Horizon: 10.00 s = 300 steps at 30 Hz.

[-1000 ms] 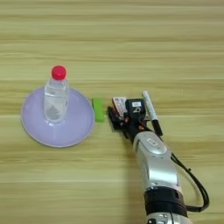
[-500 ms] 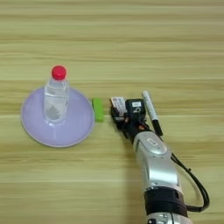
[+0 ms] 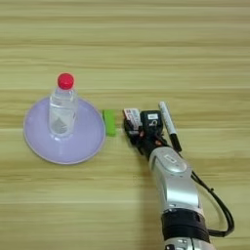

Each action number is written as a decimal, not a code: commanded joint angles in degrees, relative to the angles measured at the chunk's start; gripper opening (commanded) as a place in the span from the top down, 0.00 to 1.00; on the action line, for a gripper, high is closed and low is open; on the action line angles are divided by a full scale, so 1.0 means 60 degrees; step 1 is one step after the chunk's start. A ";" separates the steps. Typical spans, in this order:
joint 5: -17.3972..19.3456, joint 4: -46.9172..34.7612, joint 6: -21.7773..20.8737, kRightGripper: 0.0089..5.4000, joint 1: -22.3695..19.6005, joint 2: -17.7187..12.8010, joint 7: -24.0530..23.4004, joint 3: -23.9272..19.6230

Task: Move the objects on the table

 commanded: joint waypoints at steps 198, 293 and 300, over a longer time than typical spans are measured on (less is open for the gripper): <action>-0.0158 -0.4444 0.1495 0.02 -0.0662 0.1667 0.0550 0.2777; -0.1143 -0.1130 -0.1268 0.41 -0.2117 0.0514 -0.2688 -0.0204; -0.0953 -0.0652 -0.1179 0.41 -0.2253 0.0496 -0.2497 -0.0201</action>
